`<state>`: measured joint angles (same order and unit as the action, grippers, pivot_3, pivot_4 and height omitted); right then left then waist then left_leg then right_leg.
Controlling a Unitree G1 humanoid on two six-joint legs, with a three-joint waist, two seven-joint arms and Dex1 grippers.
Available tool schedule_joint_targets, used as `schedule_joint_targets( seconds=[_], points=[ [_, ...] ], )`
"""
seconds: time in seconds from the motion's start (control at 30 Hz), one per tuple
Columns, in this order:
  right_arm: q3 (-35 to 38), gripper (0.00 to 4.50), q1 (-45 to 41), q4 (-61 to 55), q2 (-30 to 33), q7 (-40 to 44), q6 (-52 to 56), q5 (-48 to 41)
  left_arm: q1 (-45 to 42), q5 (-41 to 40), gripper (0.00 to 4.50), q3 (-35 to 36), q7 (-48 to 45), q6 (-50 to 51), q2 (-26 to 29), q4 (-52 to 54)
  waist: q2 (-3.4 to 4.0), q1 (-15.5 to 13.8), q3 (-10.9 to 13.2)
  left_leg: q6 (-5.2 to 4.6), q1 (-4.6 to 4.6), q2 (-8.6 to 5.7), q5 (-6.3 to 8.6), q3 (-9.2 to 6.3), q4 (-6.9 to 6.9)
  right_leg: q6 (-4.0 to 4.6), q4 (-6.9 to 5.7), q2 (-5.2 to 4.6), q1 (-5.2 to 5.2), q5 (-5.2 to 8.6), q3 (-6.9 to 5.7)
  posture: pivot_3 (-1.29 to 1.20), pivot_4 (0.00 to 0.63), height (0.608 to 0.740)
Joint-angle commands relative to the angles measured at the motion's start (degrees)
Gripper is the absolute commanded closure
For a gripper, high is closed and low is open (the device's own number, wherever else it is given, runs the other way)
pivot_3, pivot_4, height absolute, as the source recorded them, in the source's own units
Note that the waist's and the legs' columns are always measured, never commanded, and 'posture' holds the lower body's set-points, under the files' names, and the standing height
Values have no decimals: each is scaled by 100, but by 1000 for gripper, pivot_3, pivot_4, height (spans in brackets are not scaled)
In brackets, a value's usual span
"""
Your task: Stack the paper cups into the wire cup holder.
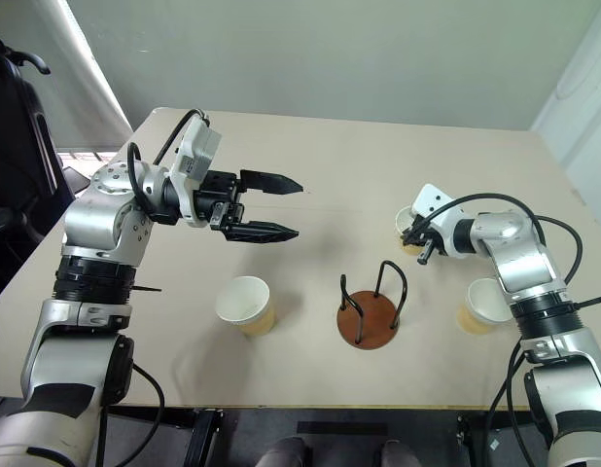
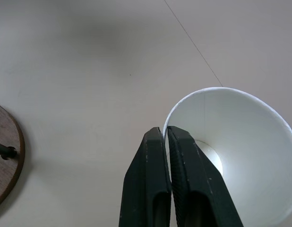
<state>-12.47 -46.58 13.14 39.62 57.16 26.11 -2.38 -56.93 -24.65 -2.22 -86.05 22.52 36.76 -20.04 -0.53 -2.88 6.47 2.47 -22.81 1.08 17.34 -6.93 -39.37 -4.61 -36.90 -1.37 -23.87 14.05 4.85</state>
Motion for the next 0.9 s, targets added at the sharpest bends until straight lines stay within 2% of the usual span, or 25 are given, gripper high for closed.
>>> schedule_joint_targets(
  seconds=[0.03, 0.67, 0.9],
  points=[
    [76, 4454, -47, -177, 49, 52, -3, 15, -18, -25, 0, 82, -11, -78, 45, 92, 0, 0, 0, 0, 0, 0, 0, 0, 1, 0, 0, 0, 0, 0, 0, 0, 150, 740],
    [607, 4454, -189, -788, 396, 211, 588, -402, -5, -11, 0, 92, 7, -153, 38, 43, 0, 0, 0, 4, 0, 1, -2, 1, 22, 1, 7, -1, -1, 0, 0, 0, 150, 740],
    [1115, 4454, -325, -1737, 785, 537, 1657, -1254, -6, 18, 0, 80, -11, -213, 56, -15, 2, -3, 1, 5, -3, 1, -3, 3, 22, 2, 10, 0, -2, 1, -1, 0, 150, 740]
  ],
)
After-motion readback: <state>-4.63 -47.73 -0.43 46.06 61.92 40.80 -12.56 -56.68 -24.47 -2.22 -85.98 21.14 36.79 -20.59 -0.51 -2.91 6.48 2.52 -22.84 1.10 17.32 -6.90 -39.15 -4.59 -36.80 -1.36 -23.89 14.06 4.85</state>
